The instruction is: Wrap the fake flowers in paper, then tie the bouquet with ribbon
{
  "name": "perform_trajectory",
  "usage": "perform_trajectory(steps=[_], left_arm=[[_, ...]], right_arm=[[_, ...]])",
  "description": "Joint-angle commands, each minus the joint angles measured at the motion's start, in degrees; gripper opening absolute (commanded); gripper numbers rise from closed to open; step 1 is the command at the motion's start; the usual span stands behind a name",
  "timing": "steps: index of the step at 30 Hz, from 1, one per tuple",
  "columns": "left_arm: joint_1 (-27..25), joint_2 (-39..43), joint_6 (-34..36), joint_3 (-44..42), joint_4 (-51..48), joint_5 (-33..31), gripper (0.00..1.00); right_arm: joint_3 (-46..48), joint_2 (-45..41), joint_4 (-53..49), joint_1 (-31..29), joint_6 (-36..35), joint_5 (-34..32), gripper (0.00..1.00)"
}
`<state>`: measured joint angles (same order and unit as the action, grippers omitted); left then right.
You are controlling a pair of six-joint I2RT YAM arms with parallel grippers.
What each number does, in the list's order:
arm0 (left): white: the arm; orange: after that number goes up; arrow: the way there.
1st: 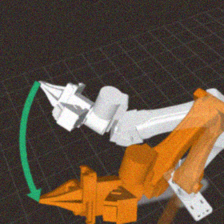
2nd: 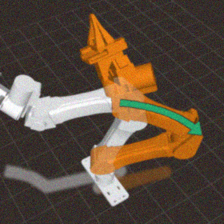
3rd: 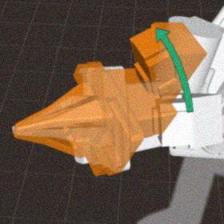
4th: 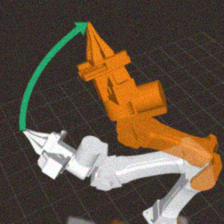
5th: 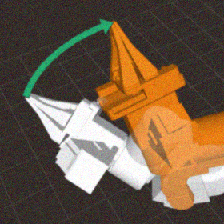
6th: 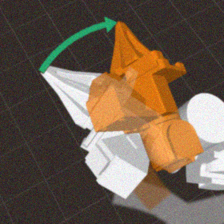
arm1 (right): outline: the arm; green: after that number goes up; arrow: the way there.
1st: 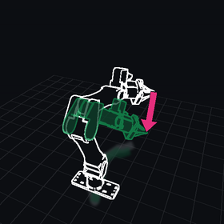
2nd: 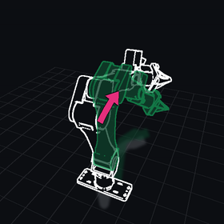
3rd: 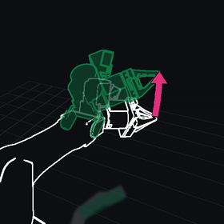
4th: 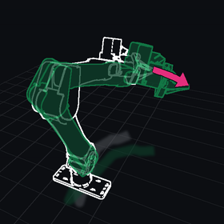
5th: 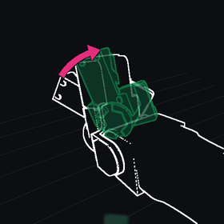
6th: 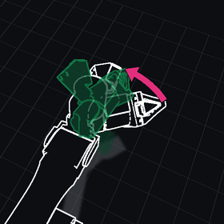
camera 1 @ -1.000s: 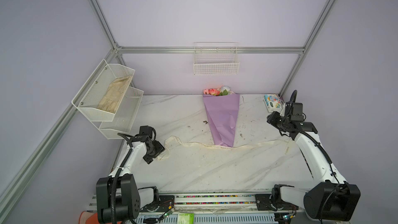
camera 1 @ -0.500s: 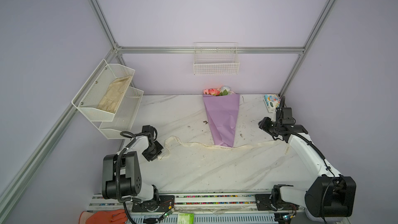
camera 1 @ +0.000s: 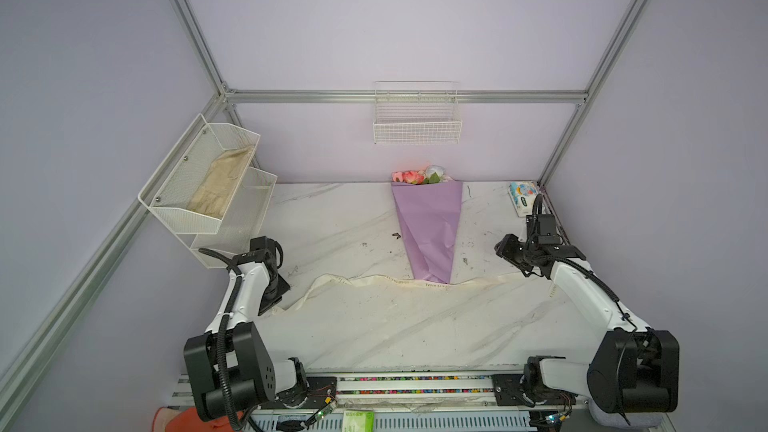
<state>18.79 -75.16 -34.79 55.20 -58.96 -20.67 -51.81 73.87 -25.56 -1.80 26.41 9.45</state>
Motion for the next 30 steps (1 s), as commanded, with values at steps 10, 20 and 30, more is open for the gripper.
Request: perform_trajectory(steps=[10, 20, 30], left_arm=[[1.42, -2.82, 8.2, 8.96, 5.11, 1.87, 0.51], [-6.9, 0.42, 12.1, 9.7, 8.0, 21.35, 0.75], [-27.89, -18.24, 5.03, 25.95, 23.5, 42.5, 0.92]], right_arm=[[1.62, 3.23, 5.29, -1.25, 0.88, 6.65, 0.52], [-1.65, 9.66, 9.88, -4.21, -0.31, 10.71, 0.6], [-10.26, 24.84, 21.62, -4.44, 2.33, 16.58, 0.69]])
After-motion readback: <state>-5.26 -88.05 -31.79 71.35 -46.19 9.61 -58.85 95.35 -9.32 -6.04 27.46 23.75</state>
